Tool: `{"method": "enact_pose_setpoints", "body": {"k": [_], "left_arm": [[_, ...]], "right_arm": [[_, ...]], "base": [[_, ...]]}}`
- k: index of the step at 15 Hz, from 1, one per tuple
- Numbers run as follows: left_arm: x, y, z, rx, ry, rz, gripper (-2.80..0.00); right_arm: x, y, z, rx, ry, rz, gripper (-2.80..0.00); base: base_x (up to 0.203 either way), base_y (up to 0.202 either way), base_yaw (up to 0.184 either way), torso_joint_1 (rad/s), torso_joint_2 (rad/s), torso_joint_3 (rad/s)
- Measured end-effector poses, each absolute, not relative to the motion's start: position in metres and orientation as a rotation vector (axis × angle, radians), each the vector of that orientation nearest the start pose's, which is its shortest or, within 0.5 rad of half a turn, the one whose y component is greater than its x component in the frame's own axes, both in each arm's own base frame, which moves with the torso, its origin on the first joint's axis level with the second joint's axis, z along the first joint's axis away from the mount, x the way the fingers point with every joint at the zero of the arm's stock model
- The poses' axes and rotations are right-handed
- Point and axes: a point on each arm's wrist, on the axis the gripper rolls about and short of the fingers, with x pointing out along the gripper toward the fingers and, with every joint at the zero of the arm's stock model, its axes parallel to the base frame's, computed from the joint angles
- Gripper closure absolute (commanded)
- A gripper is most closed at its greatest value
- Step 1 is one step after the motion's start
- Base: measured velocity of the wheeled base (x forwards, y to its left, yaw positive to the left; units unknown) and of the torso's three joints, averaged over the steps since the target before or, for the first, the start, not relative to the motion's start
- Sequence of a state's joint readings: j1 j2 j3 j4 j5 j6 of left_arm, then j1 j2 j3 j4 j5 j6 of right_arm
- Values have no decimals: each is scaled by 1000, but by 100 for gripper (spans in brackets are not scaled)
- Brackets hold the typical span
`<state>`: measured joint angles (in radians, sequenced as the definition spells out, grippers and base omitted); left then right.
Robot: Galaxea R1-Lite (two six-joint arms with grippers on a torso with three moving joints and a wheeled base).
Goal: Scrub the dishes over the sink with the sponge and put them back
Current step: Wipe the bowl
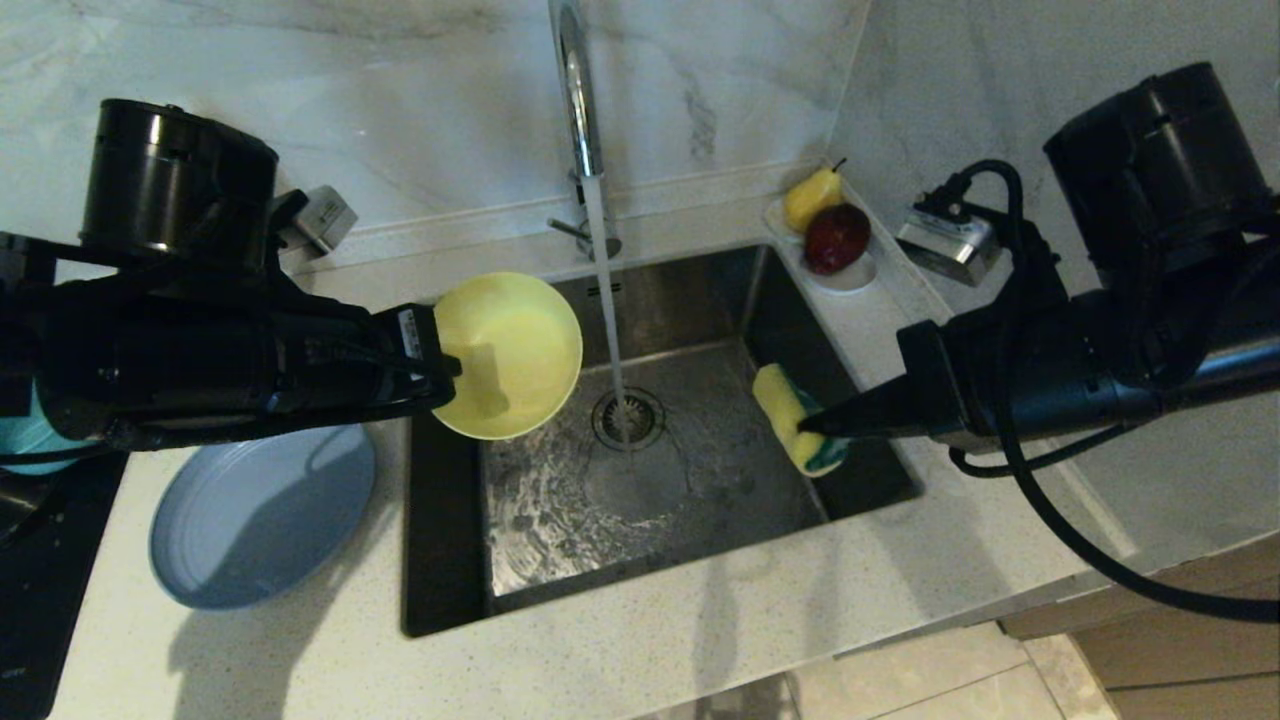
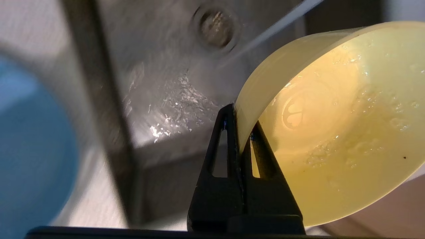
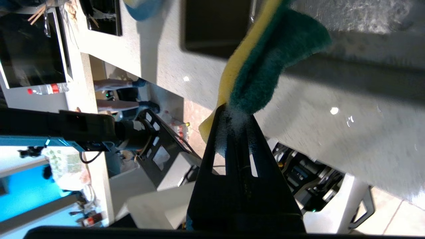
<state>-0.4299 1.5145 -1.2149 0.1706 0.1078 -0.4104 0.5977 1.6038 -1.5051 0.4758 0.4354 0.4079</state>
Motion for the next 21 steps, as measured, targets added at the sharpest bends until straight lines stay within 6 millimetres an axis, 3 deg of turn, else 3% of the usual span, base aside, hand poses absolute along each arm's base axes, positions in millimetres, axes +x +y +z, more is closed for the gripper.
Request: {"method": "enact_pose_setpoints", "body": {"k": [4,12,21], "left_arm": [[235,-131,267,-242,507,-183,0],[248,-184,250,-268,339,-56,0],[250,-213,221,-242,272,-12,0]], "right_arm": [[223,193,321,258,818,855,0],[226,242,305,170,899,864,0],[237,260,301,180,877,886,0]], "base": [[0,0,0,0,0,0],[0,0,0,0,0,0],[0,0,0,0,0,0]]}}
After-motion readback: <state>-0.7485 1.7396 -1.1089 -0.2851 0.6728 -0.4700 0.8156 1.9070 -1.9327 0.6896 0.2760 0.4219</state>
